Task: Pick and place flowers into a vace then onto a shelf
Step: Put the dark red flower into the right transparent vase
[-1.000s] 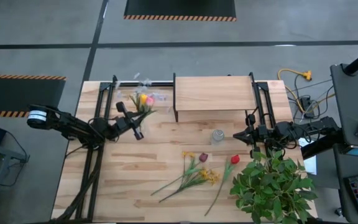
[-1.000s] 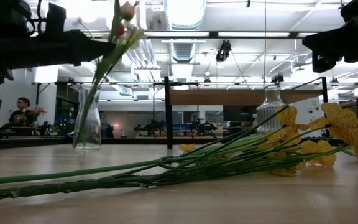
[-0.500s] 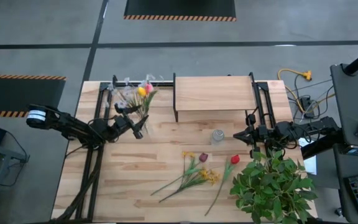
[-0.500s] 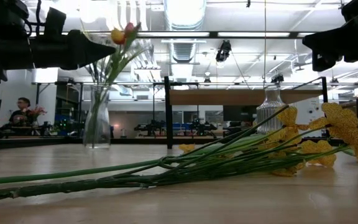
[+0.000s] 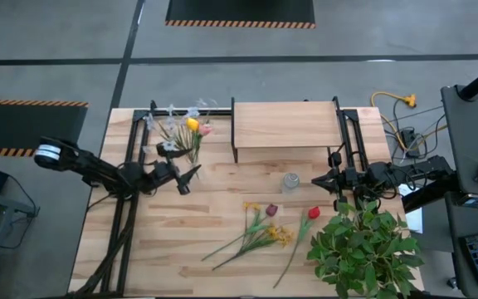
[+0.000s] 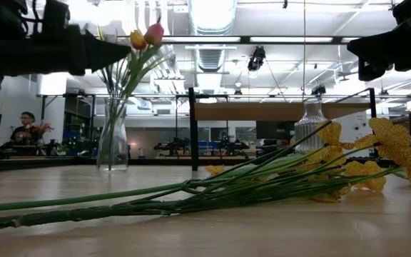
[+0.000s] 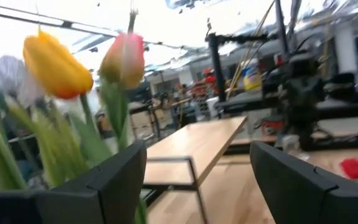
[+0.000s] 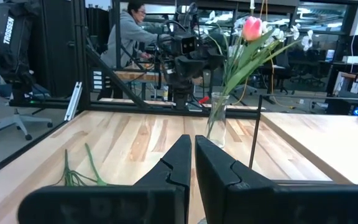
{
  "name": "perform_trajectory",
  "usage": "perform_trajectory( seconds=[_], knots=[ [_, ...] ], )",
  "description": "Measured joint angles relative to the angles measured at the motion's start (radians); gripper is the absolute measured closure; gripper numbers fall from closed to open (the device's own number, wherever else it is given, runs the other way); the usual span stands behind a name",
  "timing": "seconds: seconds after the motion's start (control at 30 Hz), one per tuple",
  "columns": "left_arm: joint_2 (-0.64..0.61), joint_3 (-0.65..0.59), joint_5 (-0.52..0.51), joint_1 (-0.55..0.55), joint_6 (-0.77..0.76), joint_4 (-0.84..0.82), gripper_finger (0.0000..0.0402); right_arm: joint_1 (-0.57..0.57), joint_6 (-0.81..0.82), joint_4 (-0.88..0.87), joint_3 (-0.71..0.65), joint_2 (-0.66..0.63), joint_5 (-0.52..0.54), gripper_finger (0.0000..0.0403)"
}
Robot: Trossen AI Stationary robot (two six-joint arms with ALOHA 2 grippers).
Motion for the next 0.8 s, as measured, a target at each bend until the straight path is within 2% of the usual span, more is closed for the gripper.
perform_trajectory(
  seconds=[0.6, 0.8],
  knots=[
    [-0.121, 0.054, -0.002, -0.28, 0.045, -0.004, 0.0132, 0.0, 0.004, 0.001, 0.0, 0.0, 0.0, 0.039],
    [-0.119, 0.148, -0.002, -0.406, 0.055, -0.176, 0.0132, 0.0, 0.004, 0.001, 0.0, 0.0, -0.002, 0.039]
  ],
)
